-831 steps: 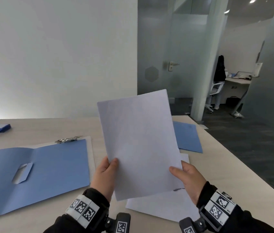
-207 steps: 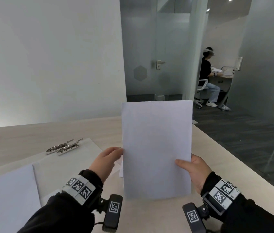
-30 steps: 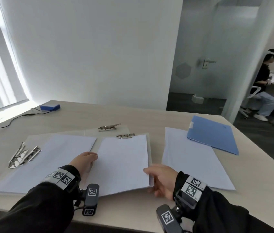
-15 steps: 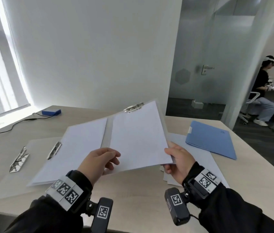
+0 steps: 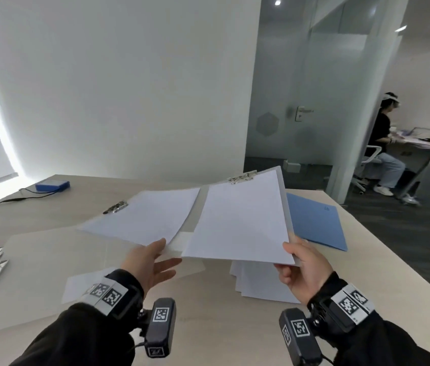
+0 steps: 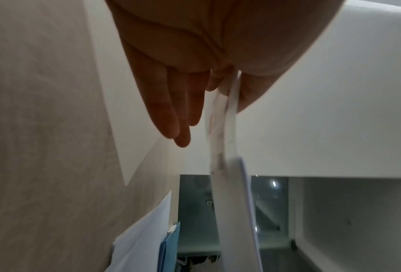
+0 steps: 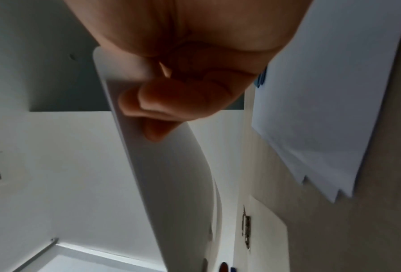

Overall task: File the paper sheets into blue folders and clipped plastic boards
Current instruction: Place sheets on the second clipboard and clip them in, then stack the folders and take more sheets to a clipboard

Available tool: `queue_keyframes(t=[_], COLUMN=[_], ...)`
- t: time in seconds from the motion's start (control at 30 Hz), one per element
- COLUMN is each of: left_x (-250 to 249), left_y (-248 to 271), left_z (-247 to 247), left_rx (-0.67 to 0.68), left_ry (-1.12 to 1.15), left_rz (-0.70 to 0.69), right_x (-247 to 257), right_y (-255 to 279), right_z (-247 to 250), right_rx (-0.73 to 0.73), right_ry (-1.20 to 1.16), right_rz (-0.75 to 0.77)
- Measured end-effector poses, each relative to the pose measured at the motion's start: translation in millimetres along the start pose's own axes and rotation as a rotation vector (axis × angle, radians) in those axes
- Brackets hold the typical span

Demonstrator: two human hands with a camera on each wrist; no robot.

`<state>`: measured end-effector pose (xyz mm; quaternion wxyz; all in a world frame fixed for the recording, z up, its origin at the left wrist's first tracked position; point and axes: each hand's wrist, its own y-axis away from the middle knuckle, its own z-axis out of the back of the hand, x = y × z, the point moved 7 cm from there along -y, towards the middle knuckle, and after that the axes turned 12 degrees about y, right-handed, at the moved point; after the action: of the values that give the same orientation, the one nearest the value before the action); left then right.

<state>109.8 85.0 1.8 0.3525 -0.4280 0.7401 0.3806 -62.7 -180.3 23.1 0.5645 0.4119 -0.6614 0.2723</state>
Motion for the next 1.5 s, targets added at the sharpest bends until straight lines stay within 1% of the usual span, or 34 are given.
queue_keyframes(t=[0.07, 0.13, 0.2, 0.27, 0.33, 0.47, 0.5, 0.53, 0.6, 0.67, 0.7, 0.73, 0.8, 0.93, 1.03, 1.17, 1.27, 1.33, 1.43, 1.5], left_x=[-3.2, -2.8, -0.3, 4.3, 12.8, 40.5, 47.3, 53.0, 66.2, 80.5, 87.2, 93.8, 105.4, 117.7, 126.1, 127.9, 125.9, 121.4, 114.6, 113.0], left_y=[-2.1, -0.3, 6.3, 16.5, 20.5, 15.6, 13.2, 10.7, 1.7, -6.3, -9.0, -11.0, -15.9, -25.7, -35.4, -45.4, -51.7, -60.1, -75.3, -87.5], left_z=[-16.9, -38.0, -62.3, -86.0, -102.8, -120.0, -122.4, -124.6, -126.8, -128.9, -130.6, -132.6, -139.4, -152.1, -165.9, -187.5, -198.9, -197.6, -187.7, -176.6], left_rx=[0.017, 0.078, 0.185, 0.338, 0.458, 0.591, 0.606, 0.597, 0.505, 0.391, 0.357, 0.343, 0.36, 0.378, 0.382, 0.419, 0.463, 0.438, 0.389, 0.317], left_ry=[-0.119, -0.279, -0.421, -0.502, -0.554, -0.662, -0.647, -0.58, -0.395, -0.295, -0.261, -0.224, -0.173, -0.174, -0.247, -0.344, -0.315, -0.286, -0.304, -0.289], left_rz=[-0.085, -0.166, -0.24, -0.287, -0.285, -0.231, -0.209, -0.168, -0.05, 0.061, 0.108, 0.146, 0.181, 0.163, 0.117, 0.045, 0.053, 0.053, -0.024, -0.076], right_x=[-2.1, -4.5, -5.6, -4.2, -1.4, 4.9, 4.9, 3.8, 0.2, -4.0, -6.3, -8.7, -11.8, -21.3, -29.7, -30.8, -25.5, -22.9, -24.7, -25.0], right_y=[2.3, 4.3, 6.1, 9.5, 12.8, 16.9, 18.2, 19.5, 21.9, 23.4, 23.1, 22.0, 20.2, 14.0, 7.0, -5.3, -22.5, -37.3, -62.2, -79.5], right_z=[13.2, 27.9, 38.2, 43.4, 48.8, 69.3, 75.1, 81.5, 92.0, 99.9, 103.1, 106.7, 114.8, 133.0, 141.8, 161.1, 180.0, 193.0, 212.4, 223.1], right_rx=[-0.033, -0.083, -0.112, -0.12, -0.132, -0.161, -0.16, -0.16, -0.157, -0.159, -0.164, -0.168, -0.191, -0.269, -0.273, -0.328, -0.39, -0.433, -0.491, -0.516], right_ry=[0.01, 0.007, -0.002, -0.01, -0.019, -0.007, 0.009, 0.021, 0.03, 0.034, 0.039, 0.043, 0.05, -0.01, -0.002, 0.039, -0.087, -0.158, -0.191, -0.17], right_rz=[-0.021, -0.046, -0.051, -0.044, -0.033, -0.002, 0.001, 0.0, -0.004, -0.01, -0.013, -0.016, -0.03, -0.104, -0.152, -0.103, -0.042, -0.021, -0.023, -0.033])
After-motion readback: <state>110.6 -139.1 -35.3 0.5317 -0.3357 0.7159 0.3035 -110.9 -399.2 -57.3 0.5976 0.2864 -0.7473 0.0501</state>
